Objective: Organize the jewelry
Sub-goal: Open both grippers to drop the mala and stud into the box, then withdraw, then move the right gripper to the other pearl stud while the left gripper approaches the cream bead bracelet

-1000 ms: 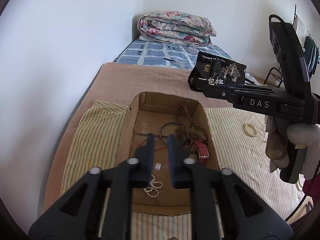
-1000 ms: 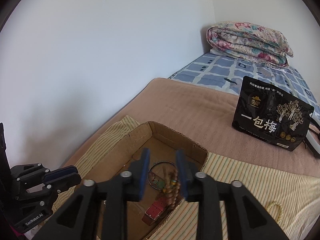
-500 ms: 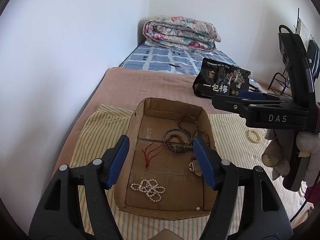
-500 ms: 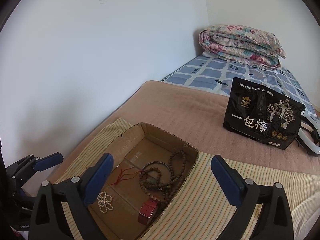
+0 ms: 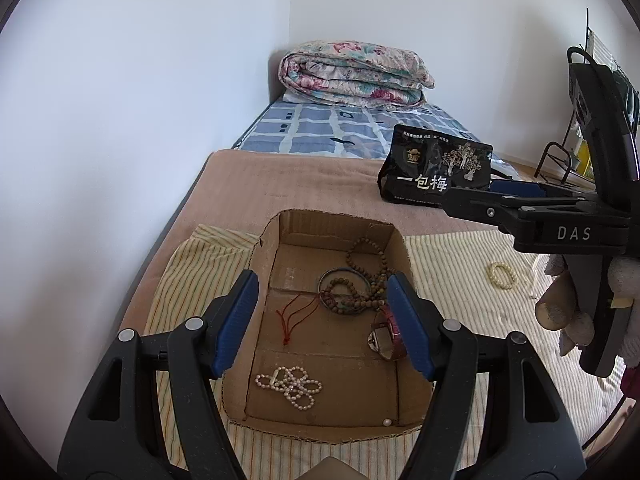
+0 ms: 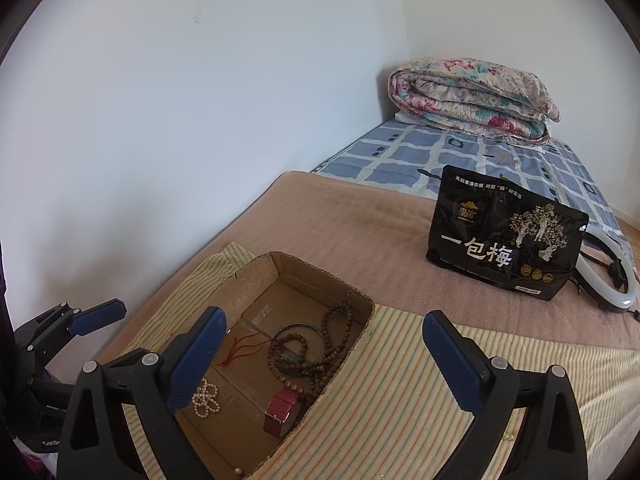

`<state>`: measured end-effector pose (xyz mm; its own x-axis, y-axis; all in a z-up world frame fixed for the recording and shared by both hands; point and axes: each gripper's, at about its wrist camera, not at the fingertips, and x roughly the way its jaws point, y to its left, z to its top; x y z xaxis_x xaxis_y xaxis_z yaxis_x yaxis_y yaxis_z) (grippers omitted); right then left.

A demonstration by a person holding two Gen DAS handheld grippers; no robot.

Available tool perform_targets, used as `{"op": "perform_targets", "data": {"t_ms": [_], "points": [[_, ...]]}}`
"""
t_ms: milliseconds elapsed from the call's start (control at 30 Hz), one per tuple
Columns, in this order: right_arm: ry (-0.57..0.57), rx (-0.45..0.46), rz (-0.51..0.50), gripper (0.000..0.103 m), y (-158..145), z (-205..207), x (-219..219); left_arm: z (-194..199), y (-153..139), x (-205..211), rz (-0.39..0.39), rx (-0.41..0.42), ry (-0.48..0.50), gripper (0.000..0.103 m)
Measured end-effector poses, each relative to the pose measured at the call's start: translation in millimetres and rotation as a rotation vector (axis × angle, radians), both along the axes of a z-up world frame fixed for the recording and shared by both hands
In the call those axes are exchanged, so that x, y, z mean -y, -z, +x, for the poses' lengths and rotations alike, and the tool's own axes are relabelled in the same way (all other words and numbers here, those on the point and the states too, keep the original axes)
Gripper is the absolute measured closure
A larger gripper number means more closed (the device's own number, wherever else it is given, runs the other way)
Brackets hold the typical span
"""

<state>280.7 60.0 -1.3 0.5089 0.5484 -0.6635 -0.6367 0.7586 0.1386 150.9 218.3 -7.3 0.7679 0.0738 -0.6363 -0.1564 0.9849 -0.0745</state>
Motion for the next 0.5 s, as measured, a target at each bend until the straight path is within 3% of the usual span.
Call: {"op": "perform_targets", "data": {"t_ms": [500], "points": [[0.039, 0.034, 0.021, 0.003, -19.4, -5.5, 48.1, 3.3, -25.1, 35.8, 0.037, 0.049, 0.055, 0.034]]}}
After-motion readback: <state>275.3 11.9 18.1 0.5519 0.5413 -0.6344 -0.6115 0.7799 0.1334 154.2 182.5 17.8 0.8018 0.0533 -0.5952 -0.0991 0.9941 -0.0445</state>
